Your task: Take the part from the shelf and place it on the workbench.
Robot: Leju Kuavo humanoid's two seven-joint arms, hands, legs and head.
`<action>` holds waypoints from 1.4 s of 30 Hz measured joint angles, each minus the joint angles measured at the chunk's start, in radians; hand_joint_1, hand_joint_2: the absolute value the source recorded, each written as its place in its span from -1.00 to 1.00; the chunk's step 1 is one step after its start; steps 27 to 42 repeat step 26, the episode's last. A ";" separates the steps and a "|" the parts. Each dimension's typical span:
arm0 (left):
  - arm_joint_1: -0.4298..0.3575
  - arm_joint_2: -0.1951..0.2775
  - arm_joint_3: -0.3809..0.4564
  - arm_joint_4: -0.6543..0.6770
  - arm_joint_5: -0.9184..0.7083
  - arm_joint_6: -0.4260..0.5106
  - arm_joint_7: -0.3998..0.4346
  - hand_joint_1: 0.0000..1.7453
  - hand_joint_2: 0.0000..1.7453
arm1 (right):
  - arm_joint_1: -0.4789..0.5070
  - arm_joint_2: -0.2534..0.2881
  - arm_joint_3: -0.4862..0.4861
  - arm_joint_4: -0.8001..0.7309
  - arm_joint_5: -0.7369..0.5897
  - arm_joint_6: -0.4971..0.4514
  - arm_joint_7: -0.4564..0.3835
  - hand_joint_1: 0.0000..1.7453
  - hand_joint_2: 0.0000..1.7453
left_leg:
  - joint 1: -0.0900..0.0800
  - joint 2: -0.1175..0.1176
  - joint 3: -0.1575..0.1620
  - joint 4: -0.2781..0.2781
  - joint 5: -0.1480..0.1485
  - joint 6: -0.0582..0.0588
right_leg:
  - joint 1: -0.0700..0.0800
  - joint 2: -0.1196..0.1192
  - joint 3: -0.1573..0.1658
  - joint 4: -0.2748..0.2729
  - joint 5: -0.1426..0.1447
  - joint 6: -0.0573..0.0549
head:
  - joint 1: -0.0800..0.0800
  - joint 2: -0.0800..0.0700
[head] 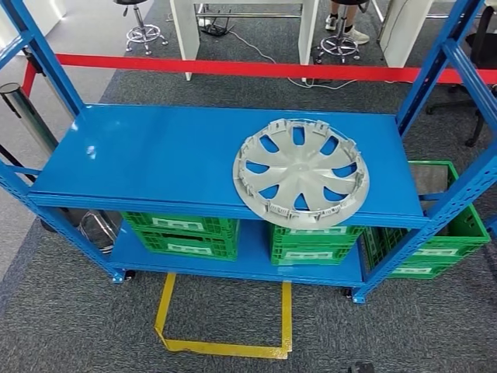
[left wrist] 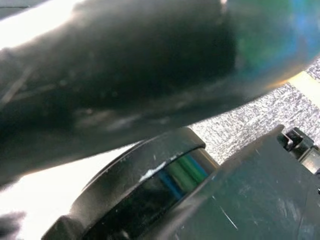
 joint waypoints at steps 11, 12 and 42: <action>0.001 -0.007 0.000 -0.015 -0.010 -0.001 0.021 -1.00 -1.00 | 0.000 0.004 -0.026 -0.001 0.012 0.001 0.002 -1.00 -1.00 | 0.009 -0.049 0.002 0.019 0.005 -0.005 | -0.001 0.046 0.002 0.000 0.005 -0.007 | -0.004 0.000; 0.001 -0.008 0.000 -0.016 -0.011 -0.001 0.022 -1.00 -1.00 | 0.000 0.004 -0.026 -0.001 0.012 0.001 0.002 -1.00 -1.00 | 0.009 -0.053 0.011 -0.006 0.008 -0.003 | 0.001 0.047 -0.001 0.002 0.005 -0.004 | -0.003 0.000; 0.005 -0.016 0.003 -0.029 -0.020 0.001 0.031 -1.00 -1.00 | 0.000 0.006 -0.058 -0.001 0.017 -0.009 0.040 -1.00 -1.00 | 0.002 -0.053 0.007 -0.015 0.009 0.007 | -0.004 0.048 -0.002 -0.012 0.015 0.010 | -0.002 0.000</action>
